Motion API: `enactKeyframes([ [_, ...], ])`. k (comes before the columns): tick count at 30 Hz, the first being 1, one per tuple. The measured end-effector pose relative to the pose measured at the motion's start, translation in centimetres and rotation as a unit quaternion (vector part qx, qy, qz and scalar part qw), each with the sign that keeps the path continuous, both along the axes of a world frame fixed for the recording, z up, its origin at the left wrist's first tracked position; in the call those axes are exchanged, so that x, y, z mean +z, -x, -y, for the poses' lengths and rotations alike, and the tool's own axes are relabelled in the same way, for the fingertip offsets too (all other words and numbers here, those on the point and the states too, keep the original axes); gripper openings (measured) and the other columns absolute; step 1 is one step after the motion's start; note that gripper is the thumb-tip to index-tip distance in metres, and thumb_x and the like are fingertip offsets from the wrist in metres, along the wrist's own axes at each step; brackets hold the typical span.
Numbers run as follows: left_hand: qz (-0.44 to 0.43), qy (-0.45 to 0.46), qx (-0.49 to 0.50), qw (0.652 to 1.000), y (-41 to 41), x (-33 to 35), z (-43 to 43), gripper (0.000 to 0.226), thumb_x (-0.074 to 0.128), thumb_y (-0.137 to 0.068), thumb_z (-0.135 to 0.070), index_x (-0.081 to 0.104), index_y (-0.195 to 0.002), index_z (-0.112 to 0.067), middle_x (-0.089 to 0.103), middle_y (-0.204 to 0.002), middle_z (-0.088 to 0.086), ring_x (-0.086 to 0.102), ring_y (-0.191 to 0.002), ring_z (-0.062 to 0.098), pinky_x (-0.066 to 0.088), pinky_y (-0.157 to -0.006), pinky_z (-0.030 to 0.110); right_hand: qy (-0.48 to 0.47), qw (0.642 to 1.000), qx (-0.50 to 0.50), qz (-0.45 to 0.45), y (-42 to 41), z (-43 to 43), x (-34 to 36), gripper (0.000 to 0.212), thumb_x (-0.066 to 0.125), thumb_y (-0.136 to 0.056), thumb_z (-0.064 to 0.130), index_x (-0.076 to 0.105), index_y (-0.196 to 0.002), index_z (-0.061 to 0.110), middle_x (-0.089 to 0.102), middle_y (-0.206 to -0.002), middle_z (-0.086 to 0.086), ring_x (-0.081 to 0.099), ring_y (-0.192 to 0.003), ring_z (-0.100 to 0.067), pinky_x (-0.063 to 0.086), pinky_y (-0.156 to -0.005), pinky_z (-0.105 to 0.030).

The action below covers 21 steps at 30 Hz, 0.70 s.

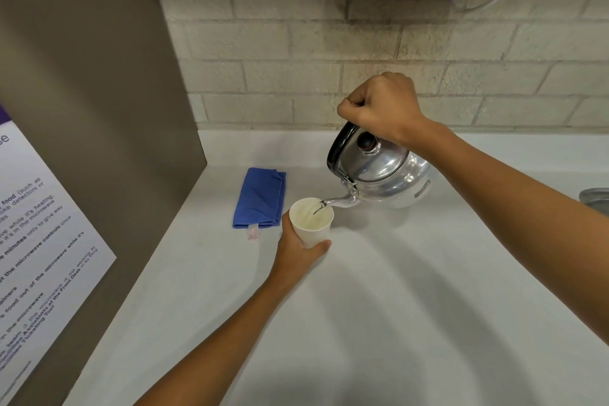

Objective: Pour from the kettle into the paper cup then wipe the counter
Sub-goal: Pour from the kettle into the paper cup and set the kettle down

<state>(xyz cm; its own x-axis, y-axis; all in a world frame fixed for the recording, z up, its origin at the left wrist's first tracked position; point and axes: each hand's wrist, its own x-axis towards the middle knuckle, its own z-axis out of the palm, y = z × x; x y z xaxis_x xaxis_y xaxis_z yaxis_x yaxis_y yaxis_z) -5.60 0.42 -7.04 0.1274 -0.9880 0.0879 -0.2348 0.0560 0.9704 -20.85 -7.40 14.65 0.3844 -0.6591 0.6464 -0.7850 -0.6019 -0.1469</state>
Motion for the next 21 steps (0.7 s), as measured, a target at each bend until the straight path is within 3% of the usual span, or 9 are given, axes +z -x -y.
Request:
enactKeyframes([
  [21,-0.001,0.000,0.001,1.000,0.03,-0.03,-0.05,0.081,0.079,-0.067,-0.013,0.026,-0.128,-0.022,0.041,-0.116,-0.007,0.043,-0.104,0.013,0.037,-0.080,0.022,0.005,0.999,0.010,-0.033,-0.18,-0.14,0.37,0.047,0.050,-0.072,0.016,0.019,-0.038,0.018,0.018,-0.036,0.006,0.015,-0.038,-0.010,0.020,-0.048,-0.024],
])
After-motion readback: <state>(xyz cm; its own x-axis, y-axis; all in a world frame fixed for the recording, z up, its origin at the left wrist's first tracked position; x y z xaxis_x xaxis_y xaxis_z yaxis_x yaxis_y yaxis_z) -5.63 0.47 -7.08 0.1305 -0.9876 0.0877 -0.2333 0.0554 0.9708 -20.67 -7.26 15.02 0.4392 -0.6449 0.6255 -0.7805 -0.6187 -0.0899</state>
